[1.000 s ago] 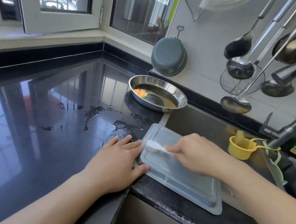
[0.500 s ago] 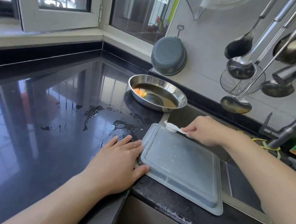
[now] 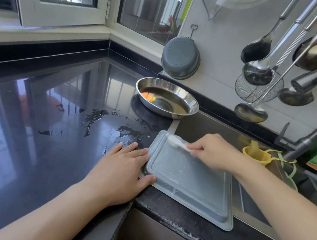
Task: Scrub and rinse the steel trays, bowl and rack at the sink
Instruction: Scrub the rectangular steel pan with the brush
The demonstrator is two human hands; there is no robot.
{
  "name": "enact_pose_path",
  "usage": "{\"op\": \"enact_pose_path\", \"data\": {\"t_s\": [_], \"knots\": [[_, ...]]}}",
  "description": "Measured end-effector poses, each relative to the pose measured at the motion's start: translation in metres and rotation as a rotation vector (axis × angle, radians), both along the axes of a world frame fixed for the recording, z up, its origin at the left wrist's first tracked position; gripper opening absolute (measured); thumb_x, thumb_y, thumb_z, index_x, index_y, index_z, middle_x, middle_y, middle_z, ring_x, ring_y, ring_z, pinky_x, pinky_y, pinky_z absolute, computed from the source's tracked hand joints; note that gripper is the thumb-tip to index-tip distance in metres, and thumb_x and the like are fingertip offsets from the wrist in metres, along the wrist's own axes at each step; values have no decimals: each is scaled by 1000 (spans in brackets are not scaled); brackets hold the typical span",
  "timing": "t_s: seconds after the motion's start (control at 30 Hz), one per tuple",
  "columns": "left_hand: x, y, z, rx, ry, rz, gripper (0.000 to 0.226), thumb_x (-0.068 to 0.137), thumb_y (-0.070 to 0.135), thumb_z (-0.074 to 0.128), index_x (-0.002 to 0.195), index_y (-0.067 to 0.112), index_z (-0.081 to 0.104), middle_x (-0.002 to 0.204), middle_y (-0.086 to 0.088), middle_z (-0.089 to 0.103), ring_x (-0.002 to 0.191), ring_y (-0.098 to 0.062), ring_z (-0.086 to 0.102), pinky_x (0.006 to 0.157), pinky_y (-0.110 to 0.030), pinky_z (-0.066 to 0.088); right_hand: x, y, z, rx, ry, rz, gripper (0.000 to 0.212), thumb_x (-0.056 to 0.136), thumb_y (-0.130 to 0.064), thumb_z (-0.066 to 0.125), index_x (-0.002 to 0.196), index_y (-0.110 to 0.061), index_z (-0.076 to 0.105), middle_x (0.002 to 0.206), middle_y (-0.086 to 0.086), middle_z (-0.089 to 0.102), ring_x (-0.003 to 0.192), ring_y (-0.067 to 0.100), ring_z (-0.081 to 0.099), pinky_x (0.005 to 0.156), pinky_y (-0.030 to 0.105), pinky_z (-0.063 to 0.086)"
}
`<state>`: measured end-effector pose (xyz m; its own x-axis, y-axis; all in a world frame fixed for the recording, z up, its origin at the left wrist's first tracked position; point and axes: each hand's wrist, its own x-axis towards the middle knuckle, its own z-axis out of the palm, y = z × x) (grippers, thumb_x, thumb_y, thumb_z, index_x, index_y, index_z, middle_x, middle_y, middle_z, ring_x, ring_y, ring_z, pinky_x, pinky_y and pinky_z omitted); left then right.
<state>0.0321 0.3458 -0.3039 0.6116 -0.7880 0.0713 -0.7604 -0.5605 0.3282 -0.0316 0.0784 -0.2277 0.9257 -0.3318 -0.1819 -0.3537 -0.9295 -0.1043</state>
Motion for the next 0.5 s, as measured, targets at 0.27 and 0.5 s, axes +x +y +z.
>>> {"op": "enact_pose_path", "data": {"t_s": [0.27, 0.5], "knots": [[1, -1, 0, -4, 7, 4, 72, 100, 70, 37, 162, 33, 28, 170, 19, 20, 159, -9, 7, 130, -40, 6, -15, 8, 4, -24, 43, 9, 32, 101, -34, 54, 129, -43, 66, 95, -8, 70, 78, 21, 64, 74, 37, 55], [0, -1, 1, -1, 8, 5, 72, 101, 69, 37, 162, 33, 28, 170, 19, 19, 159, -9, 7, 130, -40, 6, -24, 2, 2, -62, 14, -36, 32, 102, -34, 53, 130, -42, 66, 109, -4, 70, 88, 21, 65, 76, 36, 55]]}}
